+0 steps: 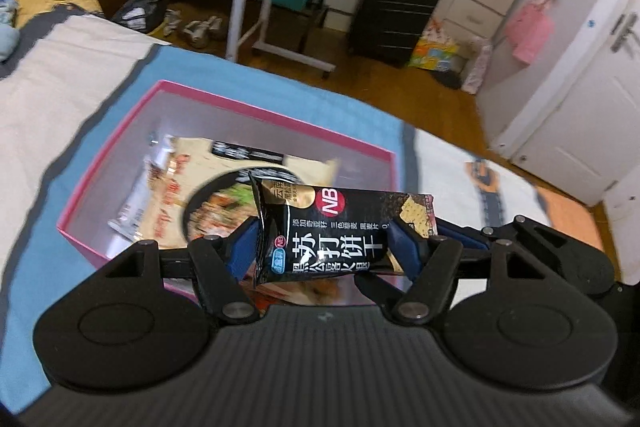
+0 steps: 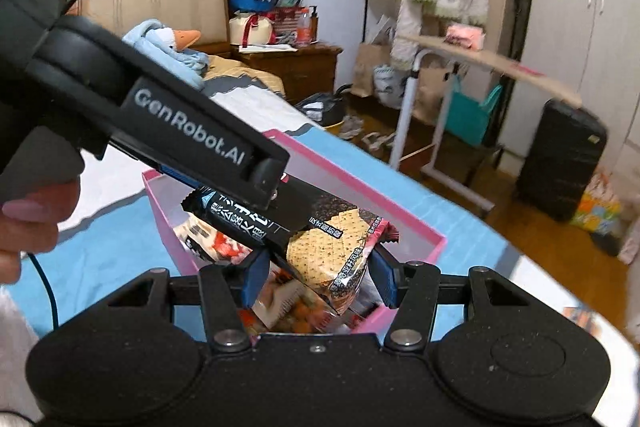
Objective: Organize snacks
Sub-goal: 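Lift the cracker packet with both grippers and lower it into the pink box, then open both grippers and withdraw them from the box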
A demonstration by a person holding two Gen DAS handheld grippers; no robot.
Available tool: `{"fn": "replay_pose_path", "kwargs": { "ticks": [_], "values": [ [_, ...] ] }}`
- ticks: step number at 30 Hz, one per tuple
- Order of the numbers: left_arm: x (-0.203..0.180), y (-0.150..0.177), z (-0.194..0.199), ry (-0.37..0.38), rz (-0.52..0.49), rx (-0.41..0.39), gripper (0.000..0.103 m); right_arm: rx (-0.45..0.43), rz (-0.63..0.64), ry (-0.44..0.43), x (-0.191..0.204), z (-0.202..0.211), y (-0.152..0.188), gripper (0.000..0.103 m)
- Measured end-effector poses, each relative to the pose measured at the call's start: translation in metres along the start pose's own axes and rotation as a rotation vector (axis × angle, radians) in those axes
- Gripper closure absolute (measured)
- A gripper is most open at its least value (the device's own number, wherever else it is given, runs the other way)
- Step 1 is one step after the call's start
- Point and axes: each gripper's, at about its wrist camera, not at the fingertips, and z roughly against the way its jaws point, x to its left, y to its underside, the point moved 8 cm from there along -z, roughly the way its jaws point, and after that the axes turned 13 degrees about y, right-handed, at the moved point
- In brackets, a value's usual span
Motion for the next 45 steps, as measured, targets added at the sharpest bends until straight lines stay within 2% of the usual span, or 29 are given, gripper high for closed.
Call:
{"fn": "replay_pose_path", "kwargs": {
  "ticks": [6, 11, 15, 19, 22, 24, 27, 30, 36, 40, 45],
  "values": [
    [0.031, -0.021, -0.015, -0.073, -0.011, 0.030, 0.036, 0.021, -0.024, -0.038, 0.014, -0.034, -0.010, 0.043],
    [0.058, -0.029, -0.035, -0.094, 0.031, 0.057, 0.036, 0.082, -0.054, -0.056, 0.023, -0.063, -0.009, 0.041],
    [0.068, -0.021, -0.054, -0.125, 0.019, 0.079, 0.036, 0.167, -0.154, -0.085, 0.024, -0.082, 0.002, 0.036],
    [0.067, -0.009, -0.062, -0.140, -0.043, 0.074, 0.034, 0.194, -0.134, -0.064, 0.027, -0.091, 0.014, 0.034],
    [0.067, -0.008, -0.061, -0.167, -0.085, 0.064, 0.034, 0.176, -0.098, -0.037, 0.027, -0.083, 0.018, 0.031],
    [0.065, -0.009, -0.054, -0.192, -0.119, 0.035, 0.033, 0.159, -0.116, -0.039, 0.024, -0.072, 0.019, 0.024],
    [0.060, -0.010, -0.041, -0.209, -0.149, 0.007, 0.032, 0.132, -0.156, -0.013, 0.012, -0.055, 0.021, 0.023],
    [0.051, -0.009, -0.027, -0.167, -0.151, 0.021, 0.032, 0.121, -0.177, 0.012, -0.002, -0.038, 0.024, 0.022],
    [0.010, -0.013, 0.013, -0.161, -0.247, -0.061, 0.027, 0.097, -0.172, 0.107, -0.029, 0.000, 0.025, 0.020],
    [-0.023, -0.005, 0.034, -0.108, -0.296, -0.082, 0.022, 0.075, -0.251, 0.141, -0.054, 0.035, 0.034, 0.020],
    [-0.057, 0.012, 0.052, -0.082, -0.363, -0.080, 0.015, 0.057, -0.324, 0.201, -0.076, 0.069, 0.042, 0.019]
  ]
}}
